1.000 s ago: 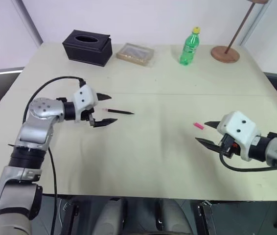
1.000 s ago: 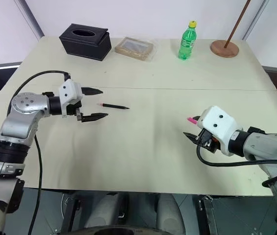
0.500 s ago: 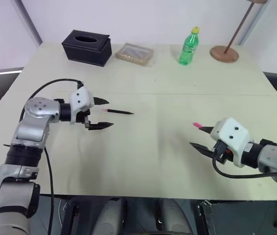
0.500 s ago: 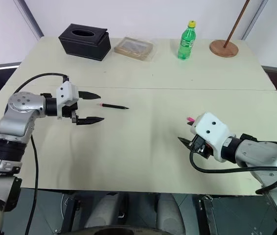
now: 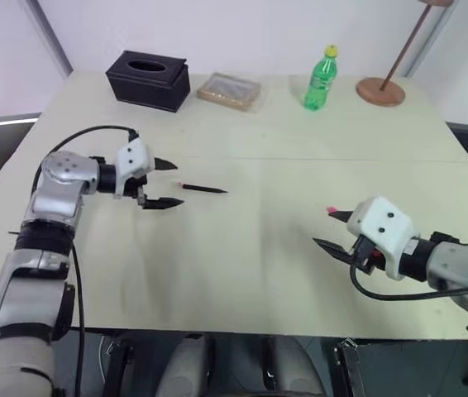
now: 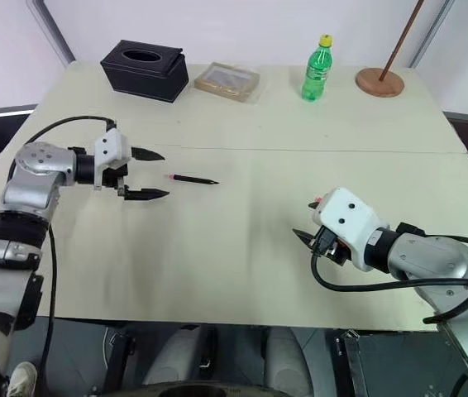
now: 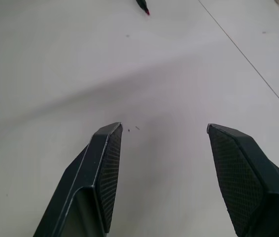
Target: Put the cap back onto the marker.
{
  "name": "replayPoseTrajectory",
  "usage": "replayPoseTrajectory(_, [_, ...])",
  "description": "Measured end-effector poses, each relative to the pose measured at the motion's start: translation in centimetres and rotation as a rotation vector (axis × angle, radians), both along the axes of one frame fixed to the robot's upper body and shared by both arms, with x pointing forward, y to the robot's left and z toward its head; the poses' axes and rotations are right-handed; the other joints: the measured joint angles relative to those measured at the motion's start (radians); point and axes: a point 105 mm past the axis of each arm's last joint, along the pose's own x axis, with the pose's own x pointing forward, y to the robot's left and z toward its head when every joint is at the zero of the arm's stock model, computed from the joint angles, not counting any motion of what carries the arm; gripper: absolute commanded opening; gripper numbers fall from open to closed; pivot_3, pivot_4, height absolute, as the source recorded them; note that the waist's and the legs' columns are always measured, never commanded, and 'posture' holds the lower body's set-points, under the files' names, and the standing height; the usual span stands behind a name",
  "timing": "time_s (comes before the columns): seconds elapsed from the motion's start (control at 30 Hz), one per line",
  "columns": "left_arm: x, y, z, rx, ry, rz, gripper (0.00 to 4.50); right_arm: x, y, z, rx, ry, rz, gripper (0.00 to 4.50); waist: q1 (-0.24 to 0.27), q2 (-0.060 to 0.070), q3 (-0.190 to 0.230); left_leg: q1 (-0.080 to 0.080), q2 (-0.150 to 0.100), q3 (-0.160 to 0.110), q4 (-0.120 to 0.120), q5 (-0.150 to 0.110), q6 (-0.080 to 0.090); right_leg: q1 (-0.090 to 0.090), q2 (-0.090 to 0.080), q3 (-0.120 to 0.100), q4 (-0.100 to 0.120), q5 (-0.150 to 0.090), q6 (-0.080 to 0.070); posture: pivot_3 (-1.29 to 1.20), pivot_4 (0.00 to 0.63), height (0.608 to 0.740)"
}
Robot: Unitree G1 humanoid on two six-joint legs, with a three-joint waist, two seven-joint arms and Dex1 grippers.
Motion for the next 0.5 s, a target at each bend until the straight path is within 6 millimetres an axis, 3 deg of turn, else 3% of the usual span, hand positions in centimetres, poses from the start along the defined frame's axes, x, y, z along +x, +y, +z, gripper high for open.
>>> replayPoseTrajectory(0.27, [2.3,-3.2,-2.4,0.002,0.097,0.021,4.47,-0.3,-0.2,-0.5,0.01,-0.012,-0.063,2.79,-0.007,-0.001,0.0,-0.001,0.0,0.001,0.0,-0.001,0.001,-0.001,0.001,0.0,0.0,0.0,0.0,0.0,0.15,0.74])
replayPoseTrajectory(0.5, [3.1,-4.3,-3.8,0.054,0.145,0.069,4.47,-1.4,-0.5,-0.8,0.019,-0.021,-0.121,2.79,-0.006,-0.001,0.0,-0.001,0.0,0.001,0.0,-0.001,0.001,-0.001,0.002,0.001,0.001,0.0,0.001,0.0,0.15,0.74])
